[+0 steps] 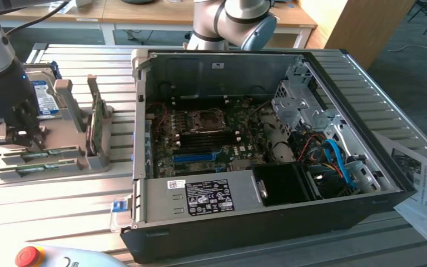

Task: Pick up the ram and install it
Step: 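Pick up the ram and move it above insertion slot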

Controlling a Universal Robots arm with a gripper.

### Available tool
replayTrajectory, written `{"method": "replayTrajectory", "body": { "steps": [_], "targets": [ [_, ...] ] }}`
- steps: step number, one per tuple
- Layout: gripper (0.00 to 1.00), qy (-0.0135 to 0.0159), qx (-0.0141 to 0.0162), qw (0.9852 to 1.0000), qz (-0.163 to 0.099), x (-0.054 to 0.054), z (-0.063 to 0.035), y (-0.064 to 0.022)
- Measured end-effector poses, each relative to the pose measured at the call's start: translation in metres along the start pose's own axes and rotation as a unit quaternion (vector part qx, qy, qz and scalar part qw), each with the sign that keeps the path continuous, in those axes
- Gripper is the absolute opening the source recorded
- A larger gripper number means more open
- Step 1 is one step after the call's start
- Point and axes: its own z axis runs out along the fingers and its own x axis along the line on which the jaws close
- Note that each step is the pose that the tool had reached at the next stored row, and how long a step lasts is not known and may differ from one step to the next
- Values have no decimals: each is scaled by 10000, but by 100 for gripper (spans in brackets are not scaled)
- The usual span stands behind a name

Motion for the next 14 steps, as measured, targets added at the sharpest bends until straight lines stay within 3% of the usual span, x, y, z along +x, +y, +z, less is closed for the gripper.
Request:
{"method": "replayTrajectory", "body": {
  "steps": [5,14],
  "targets": [
    [31,0,0,10000,0,8,-2,-54],
    [31,-5,2,10000,0,9,54,-56]
  ]
}}
